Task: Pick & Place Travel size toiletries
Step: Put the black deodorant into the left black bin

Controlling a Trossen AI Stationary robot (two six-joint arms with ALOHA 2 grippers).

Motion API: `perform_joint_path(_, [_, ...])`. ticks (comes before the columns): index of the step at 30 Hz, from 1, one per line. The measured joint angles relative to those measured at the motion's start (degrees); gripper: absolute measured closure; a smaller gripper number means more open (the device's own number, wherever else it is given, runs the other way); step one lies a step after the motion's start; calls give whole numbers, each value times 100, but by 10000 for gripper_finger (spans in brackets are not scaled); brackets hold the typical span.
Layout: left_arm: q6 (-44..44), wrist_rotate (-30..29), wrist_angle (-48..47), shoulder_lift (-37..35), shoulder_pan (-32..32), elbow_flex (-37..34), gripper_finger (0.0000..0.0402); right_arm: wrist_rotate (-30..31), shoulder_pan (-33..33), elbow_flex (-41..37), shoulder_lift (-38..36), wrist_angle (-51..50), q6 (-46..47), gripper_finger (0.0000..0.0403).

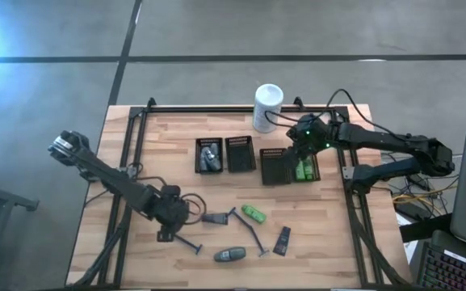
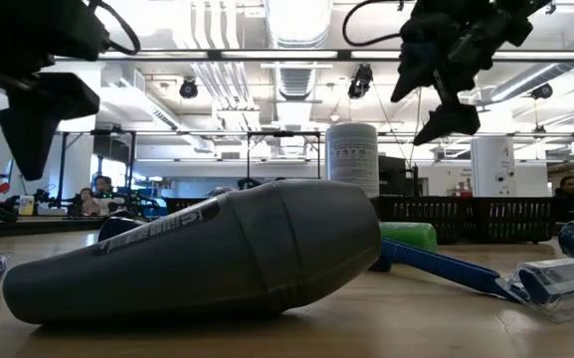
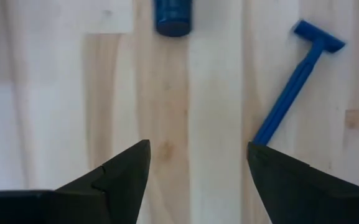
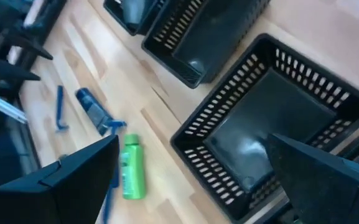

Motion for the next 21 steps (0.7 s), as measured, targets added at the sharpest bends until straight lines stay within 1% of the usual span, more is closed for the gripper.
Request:
perform_joint_path(2, [-36, -106, 34, -270, 28, -160, 133, -135, 0, 52, -28, 125, 173, 3])
perform_joint_path(4, [-88, -250, 68, -518, 77, -260, 136, -429, 22, 259, -160, 484, 4, 3])
perform_joint_path(6, [-126, -382, 134, -733, 135, -309, 139, -636, 25, 655, -374, 747, -206, 3])
perform_joint_path(9, [-306, -580, 211, -934, 207, -310, 141, -568, -39, 1383, -627, 773, -795, 3])
perform_joint_path(11, [-523, -817, 357, -986, 245, -314, 140, -328, -44, 1805, -739, 698, -1336, 3])
perform_joint_path(13, [-592, -955, 641, -965, 273, -326, 141, 165, -43, 2154, -796, 261, -1767, 3])
perform_joint_path(16, [-466, -943, 1200, -729, 308, -334, 145, 748, -44, 2471, -769, -904, -2320, 3])
perform_joint_path(19, [-410, -771, 1639, -264, 337, -277, 149, 945, -48, 2471, -715, -2098, -2545, 3])
perform_joint_path(21, [-406, -535, 1824, 153, 360, -123, 151, 951, -48, 2330, -746, -2563, -2589, 3])
